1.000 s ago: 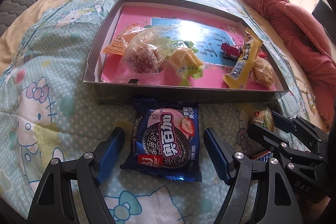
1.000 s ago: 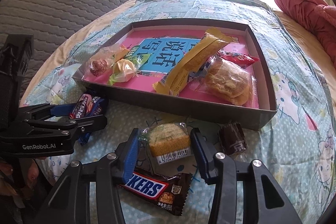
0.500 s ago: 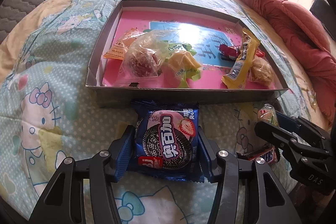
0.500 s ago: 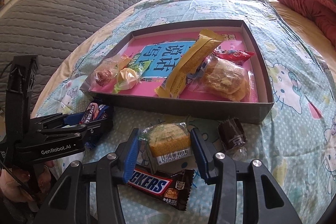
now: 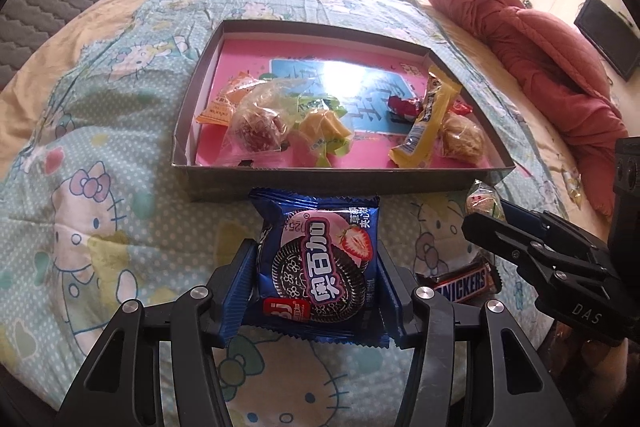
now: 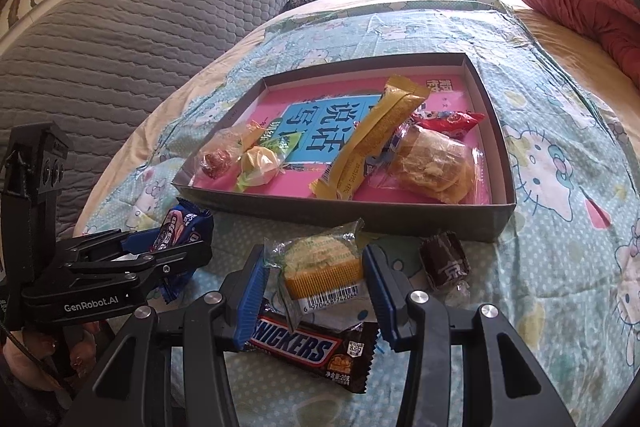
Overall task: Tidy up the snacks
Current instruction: 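Lift and carry the cookie pack into the tray with left gripper while right gripper carries the cake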
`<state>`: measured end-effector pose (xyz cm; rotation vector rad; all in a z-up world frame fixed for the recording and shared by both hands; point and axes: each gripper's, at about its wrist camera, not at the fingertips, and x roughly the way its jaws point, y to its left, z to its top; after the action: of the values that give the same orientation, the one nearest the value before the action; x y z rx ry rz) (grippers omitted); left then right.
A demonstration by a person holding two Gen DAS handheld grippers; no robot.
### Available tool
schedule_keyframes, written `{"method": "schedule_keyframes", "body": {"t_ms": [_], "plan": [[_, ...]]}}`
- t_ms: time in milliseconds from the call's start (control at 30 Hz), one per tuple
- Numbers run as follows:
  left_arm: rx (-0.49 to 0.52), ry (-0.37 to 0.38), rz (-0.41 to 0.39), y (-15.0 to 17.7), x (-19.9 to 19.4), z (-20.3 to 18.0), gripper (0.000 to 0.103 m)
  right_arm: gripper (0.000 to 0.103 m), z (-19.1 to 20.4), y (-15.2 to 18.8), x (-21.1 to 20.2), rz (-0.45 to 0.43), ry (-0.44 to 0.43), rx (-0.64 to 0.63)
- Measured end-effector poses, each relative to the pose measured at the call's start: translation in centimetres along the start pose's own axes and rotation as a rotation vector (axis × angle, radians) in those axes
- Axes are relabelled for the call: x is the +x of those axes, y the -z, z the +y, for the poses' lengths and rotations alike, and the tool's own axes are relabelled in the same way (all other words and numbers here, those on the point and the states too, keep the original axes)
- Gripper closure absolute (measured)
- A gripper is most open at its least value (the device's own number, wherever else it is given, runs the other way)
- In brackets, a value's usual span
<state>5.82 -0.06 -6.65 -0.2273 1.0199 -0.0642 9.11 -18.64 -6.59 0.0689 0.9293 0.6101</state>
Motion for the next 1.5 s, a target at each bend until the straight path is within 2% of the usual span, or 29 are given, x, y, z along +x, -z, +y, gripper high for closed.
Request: {"method": "schedule_keyframes", "body": {"t_ms": [333, 700, 967, 1500], "plan": [[-0.009, -0.01, -0.052, -0.7, -1.6, 0.4, 0.046, 0.055, 0.0, -0.4, -1.0, -0.042, -0.018, 0.008], [-0.024, -0.003, -0.095, -3.2, -1.8, 0.1, 0.046, 0.055, -0.8, -1.1, -2.3, -0.1, -0.011, 0.037], [-0.045, 0.017, -0.107, -4.7, -0.5, -0.1, 0.046, 0.055, -1.6, -1.7, -3.2, -0.15, 0.004, 0.059], [-0.052, 0.016, -0.121, -6.4, 2.4, 0.9, 0.046, 0.055, -2.9, -2.8, -3.8, -0.188, 0.053, 0.115]]}}
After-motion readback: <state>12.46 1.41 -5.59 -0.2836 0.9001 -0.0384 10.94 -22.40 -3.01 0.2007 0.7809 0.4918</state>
